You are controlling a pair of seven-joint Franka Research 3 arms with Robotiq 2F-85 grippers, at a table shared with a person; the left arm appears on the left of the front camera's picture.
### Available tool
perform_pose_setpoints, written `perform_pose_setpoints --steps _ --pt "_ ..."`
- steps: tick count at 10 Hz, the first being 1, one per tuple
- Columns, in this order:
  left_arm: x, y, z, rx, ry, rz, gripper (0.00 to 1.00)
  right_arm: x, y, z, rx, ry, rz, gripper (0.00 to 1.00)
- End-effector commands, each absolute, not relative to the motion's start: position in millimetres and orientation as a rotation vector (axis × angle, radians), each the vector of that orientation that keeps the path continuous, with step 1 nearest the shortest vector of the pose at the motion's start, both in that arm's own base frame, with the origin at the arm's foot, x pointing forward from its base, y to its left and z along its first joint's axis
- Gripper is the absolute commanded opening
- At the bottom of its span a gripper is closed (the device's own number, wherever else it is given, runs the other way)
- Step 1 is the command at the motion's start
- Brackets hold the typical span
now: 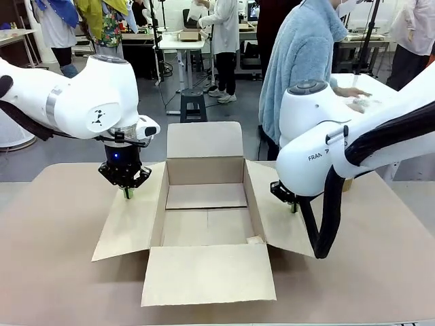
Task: Wrap the clocks to prevent damage.
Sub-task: Open the side flaps of the Package Box.
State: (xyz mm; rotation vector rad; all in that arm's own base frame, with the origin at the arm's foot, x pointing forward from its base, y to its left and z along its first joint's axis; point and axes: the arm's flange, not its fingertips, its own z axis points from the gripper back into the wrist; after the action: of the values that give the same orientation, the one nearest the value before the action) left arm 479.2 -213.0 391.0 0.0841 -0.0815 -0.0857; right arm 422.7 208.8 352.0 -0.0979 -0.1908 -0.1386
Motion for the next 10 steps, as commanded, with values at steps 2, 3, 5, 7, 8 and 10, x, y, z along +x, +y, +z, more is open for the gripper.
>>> perform_pose_setpoints --steps 2,3,5,7,8,10 --pt "479.8 -205.3 385.9 -0.023 -0.169 -0.024 0.0 422.8 212.4 349.9 0.011 -0.192 -0.114 0.01" --pt "476.5 -201.3 396.7 -0.036 -0.212 -0.009 0.0 423.9 211.5 343.5 -0.083 -0.178 -0.138 0.01" --pt "488.0 -207.0 385.7 0.017 -0.124 -0.04 0.0 423.9 211.5 343.5 -0.083 -0.178 -0.138 0.01" --pt "488.0 -207.0 385.7 0.017 -0.124 -0.04 0.0 423.9 211.5 343.5 -0.083 -0.178 -0.138 0.01" --pt "488.0 -207.0 385.7 0.017 -0.124 -0.04 0.0 423.9 211.5 343.5 -0.083 -0.178 -0.138 0.01" --pt "488.0 -207.0 385.7 0.017 -0.124 -0.04 0.0 423.9 211.5 343.5 -0.083 -0.178 -0.138 0.01"
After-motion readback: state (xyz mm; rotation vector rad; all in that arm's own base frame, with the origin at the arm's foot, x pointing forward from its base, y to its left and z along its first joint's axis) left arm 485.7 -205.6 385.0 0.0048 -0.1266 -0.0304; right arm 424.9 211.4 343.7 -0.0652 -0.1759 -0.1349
